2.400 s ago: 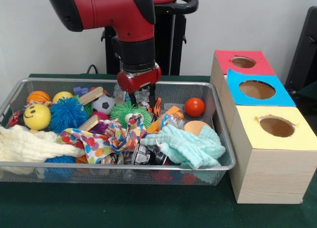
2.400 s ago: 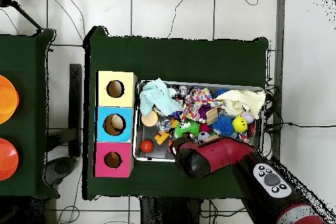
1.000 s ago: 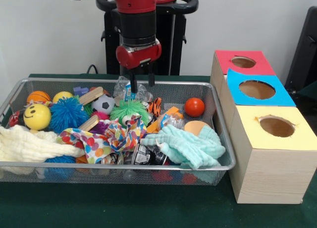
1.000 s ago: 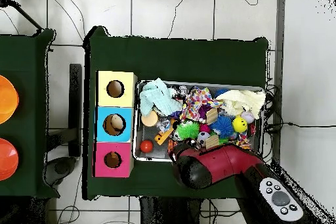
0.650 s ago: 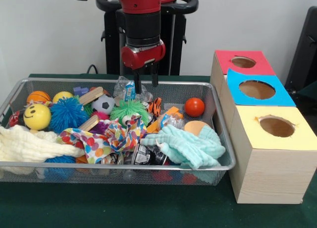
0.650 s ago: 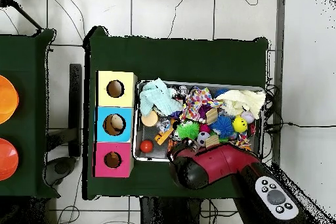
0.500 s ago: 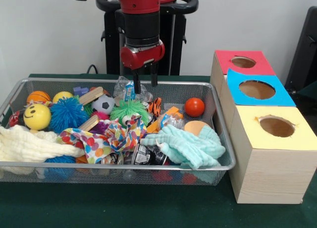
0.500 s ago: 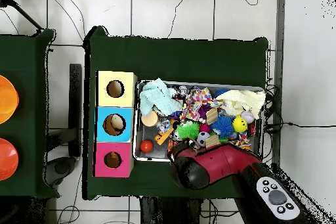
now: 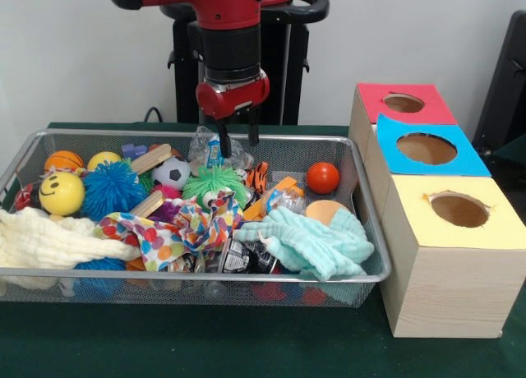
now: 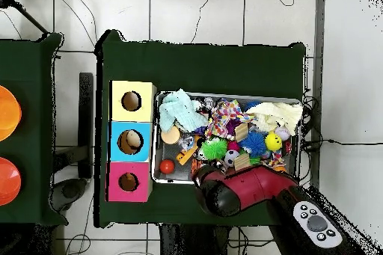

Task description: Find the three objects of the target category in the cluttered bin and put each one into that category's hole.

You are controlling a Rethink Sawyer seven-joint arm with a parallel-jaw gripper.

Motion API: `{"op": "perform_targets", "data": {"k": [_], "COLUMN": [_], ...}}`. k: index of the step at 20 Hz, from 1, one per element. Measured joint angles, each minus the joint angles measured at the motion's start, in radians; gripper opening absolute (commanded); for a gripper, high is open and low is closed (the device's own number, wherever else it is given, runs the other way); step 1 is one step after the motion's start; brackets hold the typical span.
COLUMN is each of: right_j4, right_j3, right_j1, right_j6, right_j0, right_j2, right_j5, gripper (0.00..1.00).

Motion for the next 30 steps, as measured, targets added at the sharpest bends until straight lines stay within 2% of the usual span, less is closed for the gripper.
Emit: {"op": "perform_targets", "data": {"k": [5, 13, 21, 23, 30], "right_j4": [-0.041, -0.05, -0.049, -0.049, -0.049], "right_j3": [0.0, 0.007, 0.012, 0.013, 0.012], "right_j1": [0.027, 0.03, 0.03, 0.03, 0.03], "right_j6": [0.0, 0.0, 0.0, 0.0, 0.0], "right_j0": [0.021, 0.051, 0.128, 0.164, 0.201], "right_j2": [-0.03, -0.064, -0.134, -0.167, -0.206], "right_j5": [-0.043, -0.078, -0.127, -0.168, -0.213], "gripper": [1.0, 1.0, 1.0, 1.0, 1.0]}}
